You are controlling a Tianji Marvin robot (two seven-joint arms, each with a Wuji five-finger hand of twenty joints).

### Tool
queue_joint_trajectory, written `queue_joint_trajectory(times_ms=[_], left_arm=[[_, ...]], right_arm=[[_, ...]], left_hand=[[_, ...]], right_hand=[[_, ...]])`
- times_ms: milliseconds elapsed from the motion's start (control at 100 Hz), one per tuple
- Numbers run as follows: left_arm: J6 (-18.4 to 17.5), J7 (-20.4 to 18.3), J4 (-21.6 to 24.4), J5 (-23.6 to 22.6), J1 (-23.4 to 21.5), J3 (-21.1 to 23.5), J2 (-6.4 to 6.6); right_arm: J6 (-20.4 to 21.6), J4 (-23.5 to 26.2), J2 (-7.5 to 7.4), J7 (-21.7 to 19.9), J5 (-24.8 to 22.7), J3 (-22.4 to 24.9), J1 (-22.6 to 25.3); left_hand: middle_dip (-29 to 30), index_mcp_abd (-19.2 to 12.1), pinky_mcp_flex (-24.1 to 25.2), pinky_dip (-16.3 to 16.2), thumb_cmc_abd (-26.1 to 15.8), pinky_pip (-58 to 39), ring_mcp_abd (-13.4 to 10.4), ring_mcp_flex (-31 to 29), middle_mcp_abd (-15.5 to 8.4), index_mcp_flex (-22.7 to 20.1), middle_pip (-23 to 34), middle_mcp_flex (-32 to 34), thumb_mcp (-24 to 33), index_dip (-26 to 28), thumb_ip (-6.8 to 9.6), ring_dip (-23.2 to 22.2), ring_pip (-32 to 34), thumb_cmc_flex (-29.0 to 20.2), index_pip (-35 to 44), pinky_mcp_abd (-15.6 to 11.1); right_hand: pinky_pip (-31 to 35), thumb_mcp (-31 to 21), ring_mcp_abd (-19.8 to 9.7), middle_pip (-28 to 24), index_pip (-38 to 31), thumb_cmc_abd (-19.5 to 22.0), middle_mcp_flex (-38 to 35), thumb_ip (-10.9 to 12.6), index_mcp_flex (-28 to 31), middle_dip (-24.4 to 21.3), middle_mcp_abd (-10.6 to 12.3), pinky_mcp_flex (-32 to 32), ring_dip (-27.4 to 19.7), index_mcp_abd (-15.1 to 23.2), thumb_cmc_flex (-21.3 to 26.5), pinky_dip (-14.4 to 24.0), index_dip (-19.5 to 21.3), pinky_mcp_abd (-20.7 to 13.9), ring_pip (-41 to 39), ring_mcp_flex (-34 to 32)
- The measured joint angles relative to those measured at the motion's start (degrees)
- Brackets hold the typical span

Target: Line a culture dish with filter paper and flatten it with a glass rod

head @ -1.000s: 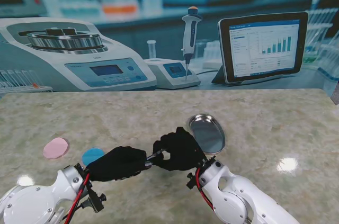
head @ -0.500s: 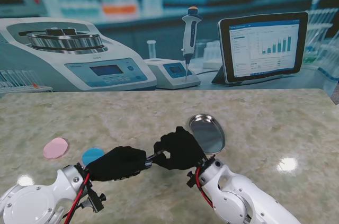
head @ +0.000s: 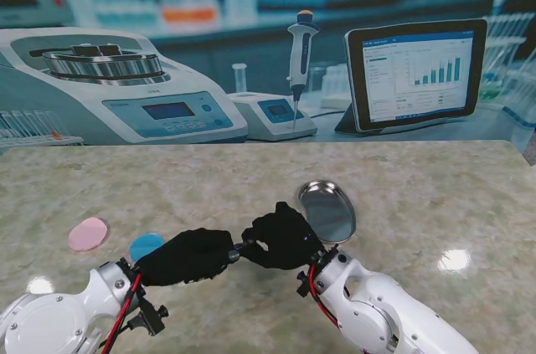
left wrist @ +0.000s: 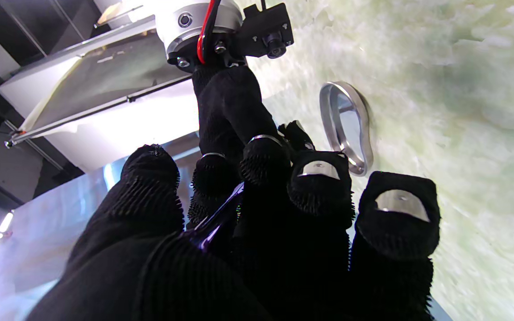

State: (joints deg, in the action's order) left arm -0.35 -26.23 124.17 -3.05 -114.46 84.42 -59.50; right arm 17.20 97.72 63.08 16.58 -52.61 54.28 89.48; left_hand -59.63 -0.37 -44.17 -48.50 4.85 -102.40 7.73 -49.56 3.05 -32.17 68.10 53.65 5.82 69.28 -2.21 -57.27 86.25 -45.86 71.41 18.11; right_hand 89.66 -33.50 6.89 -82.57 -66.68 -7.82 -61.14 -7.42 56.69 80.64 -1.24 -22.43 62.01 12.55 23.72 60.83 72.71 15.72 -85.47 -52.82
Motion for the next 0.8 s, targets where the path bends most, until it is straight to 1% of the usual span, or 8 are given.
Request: queue_joint_trajectory(times_ms=[180, 290, 420, 550, 600, 670, 700, 800], left_arm=[[-0.91, 0.26, -0.01, 0.64, -0.16, 0.19, -0.12], [-1.56, 0.37, -0.05, 0.72, -0.28, 0.51, -0.17], [-2.20, 0.19, -0.05, 0.96, -0.54, 1.06, -0.18], [-2.84, 0.14, -0.05, 0.95, -0.91, 1.70, -0.19], [-3.01, -0.08, -0.06, 0.99, -1.01, 2.09, -0.19], [-3.25, -0.48, -0.06, 1.47, -1.12, 2.72, -0.19], [-3.37, -0.63, -0.06, 1.83, -1.16, 2.99, -0.19], [-3.93, -0.65, -0.07, 2.71, -1.37, 3.77, -0.22]], right_arm=[[-0.07, -0.01, 0.00, 0.34, -0.13, -0.06, 0.00], [-0.10, -0.01, 0.01, 0.69, -0.31, -0.06, 0.01], [-0.10, -0.01, 0.04, 1.15, -0.43, 0.01, 0.12], [-0.16, 0.08, 0.06, 1.17, -0.74, 0.53, 0.54], [-0.18, 0.21, 0.05, 1.10, -1.00, 0.90, 0.81], [-0.24, 0.49, 0.03, 0.69, -1.15, 1.53, 1.27], [-0.27, 0.64, 0.02, 0.50, -1.16, 1.80, 1.48], [-0.36, 1.08, -0.03, 0.21, -1.34, 2.68, 2.19]], left_hand=[[1.85, -6.57, 5.20, -3.72, 0.63, 3.66, 4.67, 5.68, 3.18, 7.62, -8.49, -6.07, -0.56, -5.55, 0.00, -1.55, -5.89, -0.13, -7.03, 0.81], [4.06, -9.97, 8.29, -6.14, 1.52, 6.69, 6.41, 9.48, 3.29, 10.84, -12.02, -9.67, -1.10, -14.38, 0.01, -1.56, -9.37, -0.16, -12.97, 1.12], [6.95, -11.44, 13.04, -8.02, 1.63, 10.44, 8.16, 14.54, 3.62, 14.79, -17.52, -14.54, -1.13, -22.46, 0.02, -0.76, -15.83, -0.08, -17.94, 1.46], [12.59, -11.95, 19.86, -9.64, 0.02, 16.96, 9.25, 19.96, 3.84, 18.35, -27.22, -21.39, -1.50, -31.43, 0.05, 2.64, -25.89, 1.65, -25.59, 3.01], [15.27, -11.95, 21.41, -10.11, -1.10, 18.68, 9.34, 20.79, 3.85, 19.15, -30.51, -23.21, -2.31, -34.85, 1.12, 3.41, -27.68, 2.18, -29.81, 3.76], [19.58, -11.92, 23.63, -10.13, -1.94, 21.99, 9.36, 22.19, 3.85, 19.15, -34.70, -24.48, -3.29, -39.60, 0.99, 5.44, -32.82, 2.88, -35.34, 5.20], [21.15, -11.89, 24.69, -9.87, -2.11, 24.72, 9.37, 22.45, 3.85, 19.16, -36.38, -24.94, -3.30, -41.40, 1.72, 7.30, -35.86, 3.35, -36.97, 6.28], [27.81, -11.87, 30.04, -2.43, -2.60, 36.33, 9.44, 24.68, 3.78, 19.20, -43.41, -27.49, -3.99, -45.54, 1.68, 14.33, -47.67, 4.11, -40.56, 9.21]], right_hand=[[0.61, 0.00, 0.00, -0.15, -0.04, 0.13, -0.78, 0.01, 0.00, 0.46, 0.00, -0.57, 0.24, 0.00, -0.54, 0.67, 0.49, 0.00, -0.09, -0.66], [0.61, 0.00, 0.00, -0.17, -0.04, 0.19, -1.11, 0.01, 0.00, 0.50, -0.01, -0.65, 0.83, 0.00, -0.97, 0.82, 0.51, 0.00, -0.11, -0.66], [0.61, 0.00, 0.00, -0.19, -0.04, 0.23, -1.35, 0.01, 0.00, 0.51, -0.01, -0.69, 0.85, 0.00, -0.97, 1.39, 0.53, 0.00, -0.12, -0.66], [0.61, -0.04, 0.00, -0.19, -0.04, 0.24, -1.36, 0.15, 0.00, 0.51, -0.01, -0.75, 0.87, 0.00, -0.97, 1.41, 0.54, 0.00, -0.13, -0.66], [0.61, -0.05, 0.00, -0.19, -0.04, 0.24, -1.36, 0.42, 0.00, 0.51, -0.01, -0.94, 0.91, 0.00, -0.99, 1.41, 0.54, 0.00, -0.13, -0.66], [0.61, -0.09, 0.00, -0.19, -0.04, 0.24, -1.37, 0.52, 0.00, 0.51, -0.01, -1.05, 0.92, 0.00, -1.02, 1.43, 0.55, 0.00, -0.13, -0.66], [0.62, -0.12, 0.00, -0.19, -0.04, 0.24, -1.37, 0.55, 0.00, 0.51, -0.01, -1.10, 0.92, 0.00, -1.02, 1.42, 0.55, 0.00, -0.13, -0.66], [0.67, -0.18, 0.00, -0.19, -0.04, 0.24, -1.37, 0.56, 0.00, 0.51, -0.01, -1.17, 0.93, 0.00, -1.04, 1.43, 0.55, 0.00, -0.14, -0.66]])
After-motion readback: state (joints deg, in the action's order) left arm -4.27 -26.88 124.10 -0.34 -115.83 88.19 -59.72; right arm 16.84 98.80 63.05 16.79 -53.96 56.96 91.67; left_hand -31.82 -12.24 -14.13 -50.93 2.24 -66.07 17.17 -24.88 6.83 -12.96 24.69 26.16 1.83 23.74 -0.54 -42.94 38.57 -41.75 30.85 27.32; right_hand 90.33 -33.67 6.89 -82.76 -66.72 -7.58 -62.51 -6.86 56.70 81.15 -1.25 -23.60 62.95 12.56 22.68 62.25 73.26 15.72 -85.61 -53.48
